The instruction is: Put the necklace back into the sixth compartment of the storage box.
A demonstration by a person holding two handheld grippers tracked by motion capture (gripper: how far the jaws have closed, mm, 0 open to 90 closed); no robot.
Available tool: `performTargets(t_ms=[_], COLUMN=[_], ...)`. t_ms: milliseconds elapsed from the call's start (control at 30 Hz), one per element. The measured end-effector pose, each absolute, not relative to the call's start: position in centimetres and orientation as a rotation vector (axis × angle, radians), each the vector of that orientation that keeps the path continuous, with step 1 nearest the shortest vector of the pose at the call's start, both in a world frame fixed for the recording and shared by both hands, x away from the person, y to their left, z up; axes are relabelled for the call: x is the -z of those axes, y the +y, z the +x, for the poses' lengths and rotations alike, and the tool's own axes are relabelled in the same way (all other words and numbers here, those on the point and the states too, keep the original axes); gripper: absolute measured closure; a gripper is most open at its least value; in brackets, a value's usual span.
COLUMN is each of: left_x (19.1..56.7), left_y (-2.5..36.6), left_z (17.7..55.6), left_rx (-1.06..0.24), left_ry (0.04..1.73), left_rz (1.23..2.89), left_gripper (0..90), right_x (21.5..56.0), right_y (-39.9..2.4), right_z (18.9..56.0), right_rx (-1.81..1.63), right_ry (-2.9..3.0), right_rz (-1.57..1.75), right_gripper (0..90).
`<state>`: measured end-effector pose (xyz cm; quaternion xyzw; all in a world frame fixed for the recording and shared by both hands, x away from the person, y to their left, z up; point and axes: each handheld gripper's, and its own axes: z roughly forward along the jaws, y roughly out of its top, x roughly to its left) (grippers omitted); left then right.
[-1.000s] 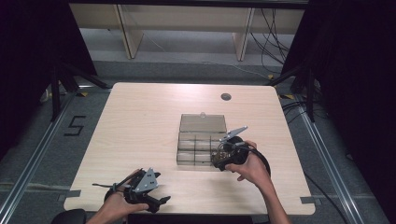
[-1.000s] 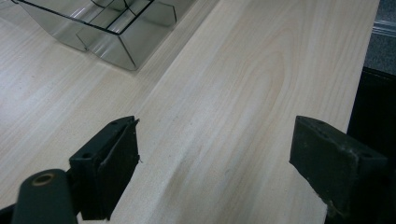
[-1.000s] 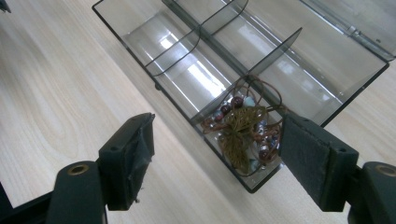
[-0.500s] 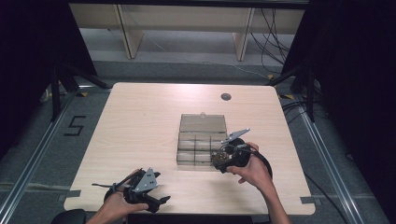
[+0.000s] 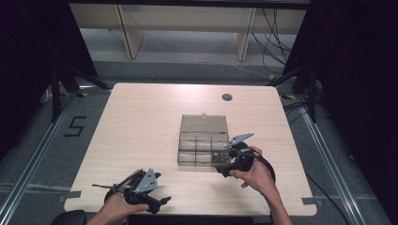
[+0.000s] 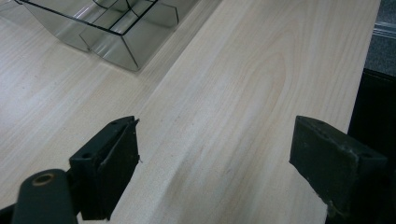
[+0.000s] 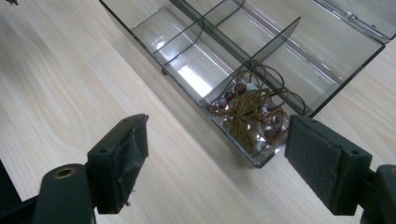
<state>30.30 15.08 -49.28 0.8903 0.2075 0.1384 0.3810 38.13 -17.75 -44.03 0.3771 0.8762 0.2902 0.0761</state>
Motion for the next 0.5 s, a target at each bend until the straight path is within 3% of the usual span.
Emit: performTargets(t_ms=[500], left_x=[49.23], left_y=[15.12], left_z=[30.33], left_rx=[-0.368], left_ry=[0.515], left_rz=[2.268], left_gripper=[15.1], right_x=[44.18], right_y=[-18.28], right_z=[37.16], right_rx=[-0.915], right_ry=[2.640], right_rz=[1.104], right_gripper=[22.3])
